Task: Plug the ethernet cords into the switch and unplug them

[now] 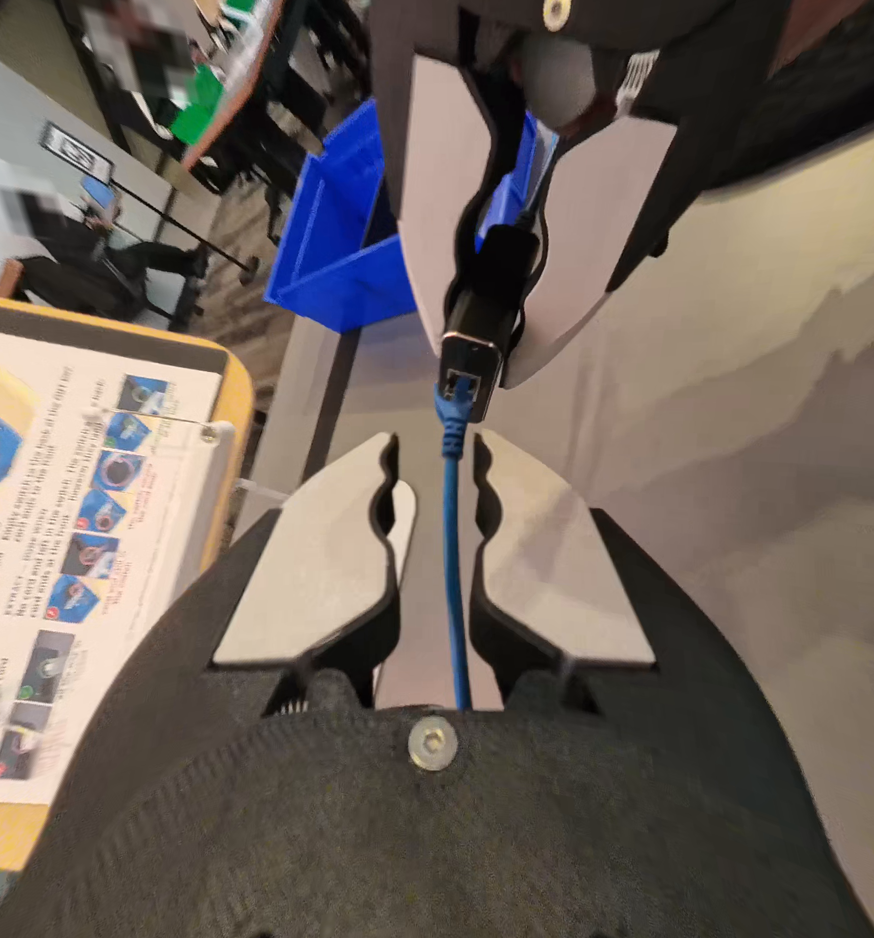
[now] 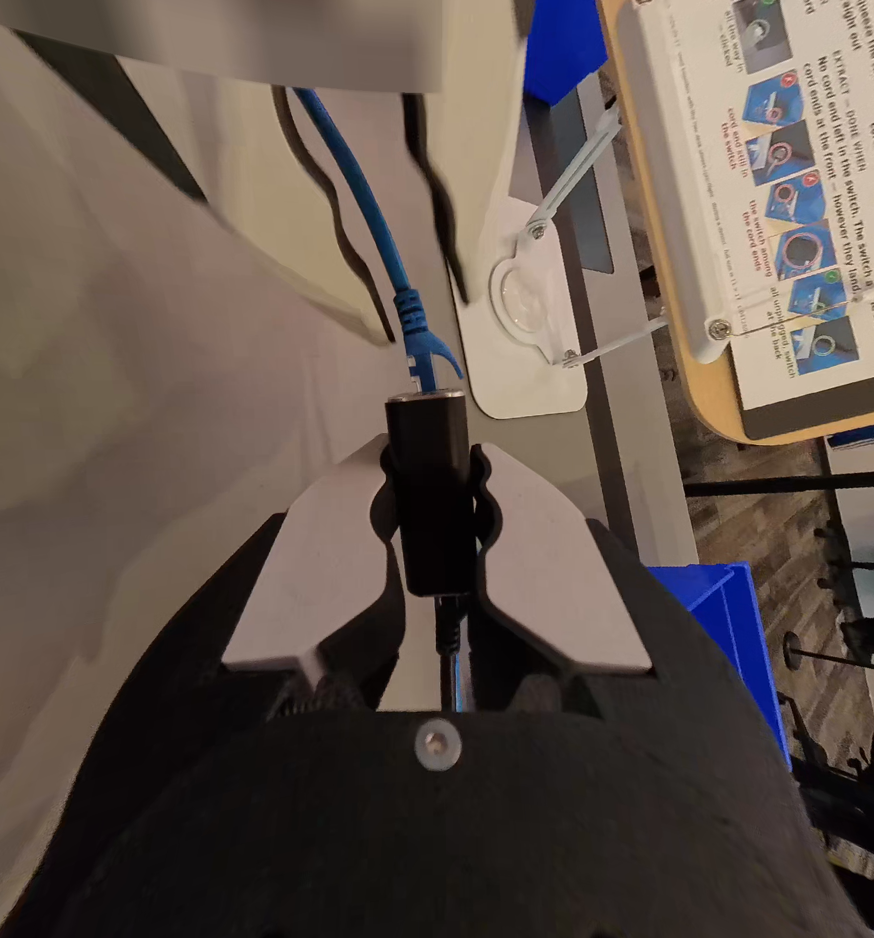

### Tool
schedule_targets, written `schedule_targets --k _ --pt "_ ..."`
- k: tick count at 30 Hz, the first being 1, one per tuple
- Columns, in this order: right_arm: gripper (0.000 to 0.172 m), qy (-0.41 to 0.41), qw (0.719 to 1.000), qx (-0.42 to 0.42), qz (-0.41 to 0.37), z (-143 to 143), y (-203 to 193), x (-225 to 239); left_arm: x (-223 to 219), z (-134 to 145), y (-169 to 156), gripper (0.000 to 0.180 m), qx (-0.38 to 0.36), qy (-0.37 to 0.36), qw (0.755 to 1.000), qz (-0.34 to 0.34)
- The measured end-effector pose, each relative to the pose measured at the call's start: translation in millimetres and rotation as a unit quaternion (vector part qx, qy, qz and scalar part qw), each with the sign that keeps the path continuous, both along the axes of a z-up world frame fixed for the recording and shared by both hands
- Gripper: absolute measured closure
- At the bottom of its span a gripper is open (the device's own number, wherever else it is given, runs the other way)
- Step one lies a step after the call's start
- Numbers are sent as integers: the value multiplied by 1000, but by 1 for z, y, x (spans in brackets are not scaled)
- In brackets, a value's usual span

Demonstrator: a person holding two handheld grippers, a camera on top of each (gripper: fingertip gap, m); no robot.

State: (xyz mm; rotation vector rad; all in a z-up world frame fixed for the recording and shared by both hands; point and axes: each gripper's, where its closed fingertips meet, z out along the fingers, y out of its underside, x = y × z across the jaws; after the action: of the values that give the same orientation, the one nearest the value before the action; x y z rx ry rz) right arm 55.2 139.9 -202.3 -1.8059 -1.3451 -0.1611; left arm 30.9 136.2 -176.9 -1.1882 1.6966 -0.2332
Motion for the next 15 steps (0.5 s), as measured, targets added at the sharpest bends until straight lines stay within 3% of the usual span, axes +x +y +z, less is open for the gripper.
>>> schedule_targets --k 2,6,9,12,15 --pt "145 -4 1000 1 -8 -1 4 9 -10 20 2 143 34 -10 999 2" --pt "145 -5 1000 13 -21 0 12 23 -30 53 -13 142 71 -32 997 -10" --pt "145 -4 1000 27 -13 2 14 22 -34 47 -12 142 107 -1 994 -22" --pt "146 -42 997 61 5 6 13 14 -27 44 -4 144 146 24 986 -73" --pt "145 -27 996 83 6 16 12 6 -19 50 -3 141 149 21 982 -118"
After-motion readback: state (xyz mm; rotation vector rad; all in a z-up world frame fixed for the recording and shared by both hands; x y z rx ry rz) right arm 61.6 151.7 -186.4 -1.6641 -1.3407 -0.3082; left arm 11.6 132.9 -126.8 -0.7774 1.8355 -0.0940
